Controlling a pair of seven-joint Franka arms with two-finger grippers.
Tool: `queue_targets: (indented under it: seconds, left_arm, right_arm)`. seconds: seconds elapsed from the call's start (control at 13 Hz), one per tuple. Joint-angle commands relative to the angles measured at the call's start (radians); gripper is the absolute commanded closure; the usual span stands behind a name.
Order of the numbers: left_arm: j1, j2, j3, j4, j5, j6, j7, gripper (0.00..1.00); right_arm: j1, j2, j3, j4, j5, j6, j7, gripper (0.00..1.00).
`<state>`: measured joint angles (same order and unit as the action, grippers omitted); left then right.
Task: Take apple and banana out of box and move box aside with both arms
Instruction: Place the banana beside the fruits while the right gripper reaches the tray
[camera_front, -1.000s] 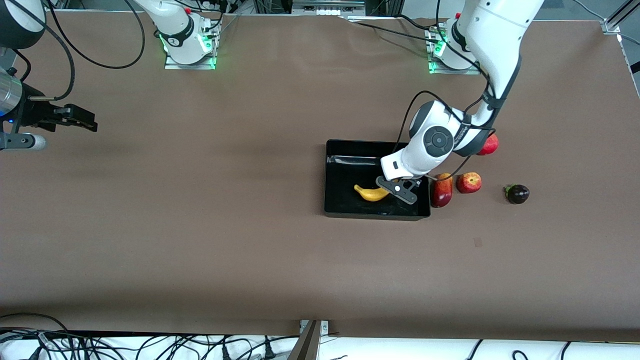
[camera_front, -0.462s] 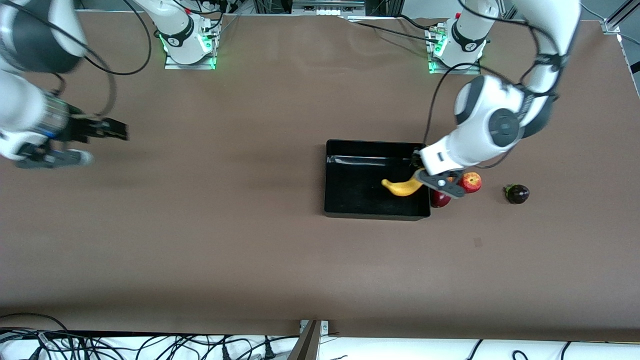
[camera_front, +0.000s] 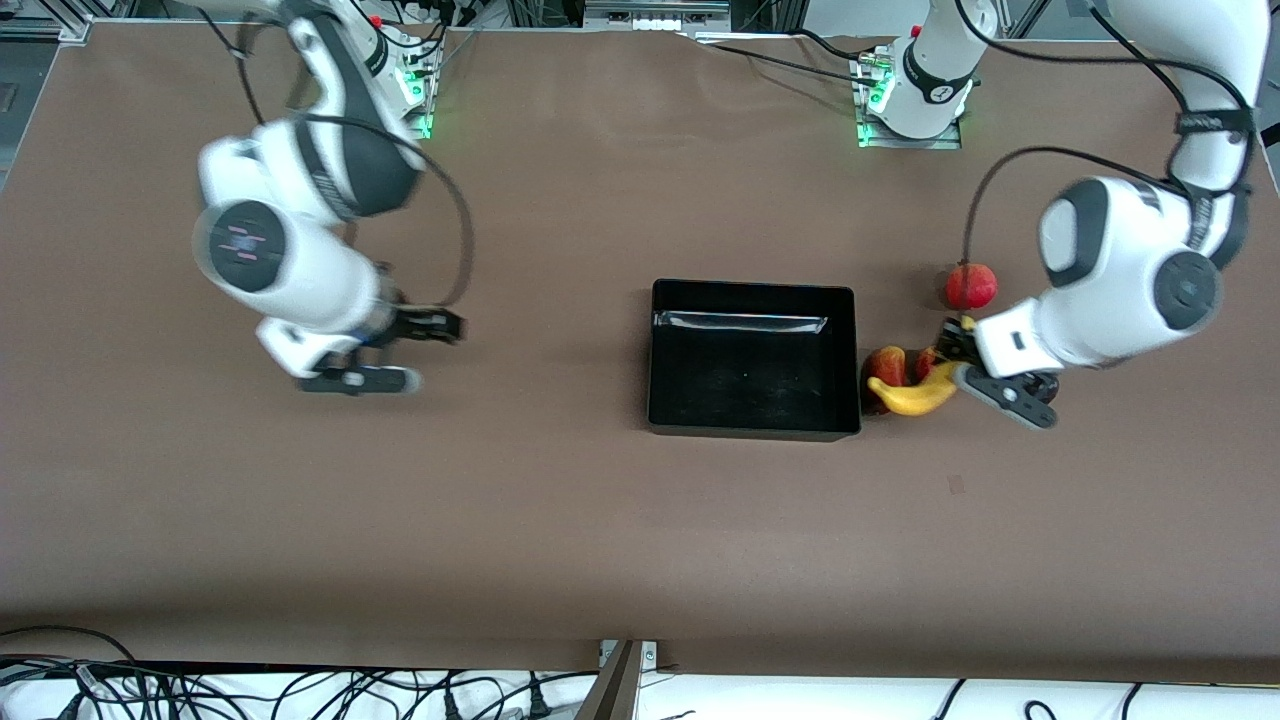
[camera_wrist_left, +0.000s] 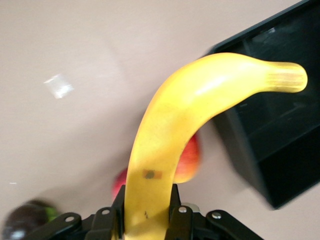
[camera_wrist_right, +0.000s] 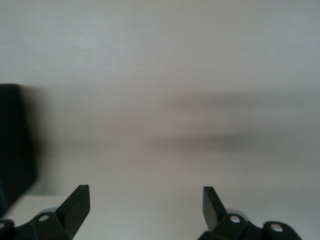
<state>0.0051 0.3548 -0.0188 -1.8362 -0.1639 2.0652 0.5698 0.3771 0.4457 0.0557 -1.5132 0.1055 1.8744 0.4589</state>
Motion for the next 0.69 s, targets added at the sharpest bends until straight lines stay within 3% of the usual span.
queue_targets:
  seconds: [0.0, 0.23, 0.38, 0.46, 0.54, 0.62]
  left_arm:
    - [0.007, 0.162, 0.054, 0.132, 0.020, 0.039, 0.084, 1.00]
    - [0.027, 0.323, 0.059, 0.250, 0.011, 0.136, 0.081, 1.00]
    - [0.026, 0.380, 0.057, 0.279, 0.011, 0.221, 0.079, 1.00]
    - [0.021, 0.403, 0.057, 0.281, 0.012, 0.269, 0.081, 1.00]
    - [0.016, 0.420, 0.057, 0.281, 0.012, 0.298, 0.070, 1.00]
    - [0.012, 0.432, 0.059, 0.281, 0.015, 0.311, 0.070, 0.91]
  right_arm:
    - [0.113, 0.137, -0.010, 0.129, 0.071, 0.104, 0.191, 0.00]
    - [0.245, 0.234, -0.010, 0.128, 0.071, 0.305, 0.420, 0.00]
    - [0.324, 0.312, -0.022, 0.127, 0.056, 0.426, 0.452, 0.00]
    - [0.333, 0.341, -0.022, 0.127, 0.034, 0.477, 0.452, 0.07]
    - [0.339, 0.355, -0.022, 0.123, 0.019, 0.495, 0.452, 0.36]
    - [0.345, 0.372, -0.020, 0.123, 0.026, 0.499, 0.460, 0.61]
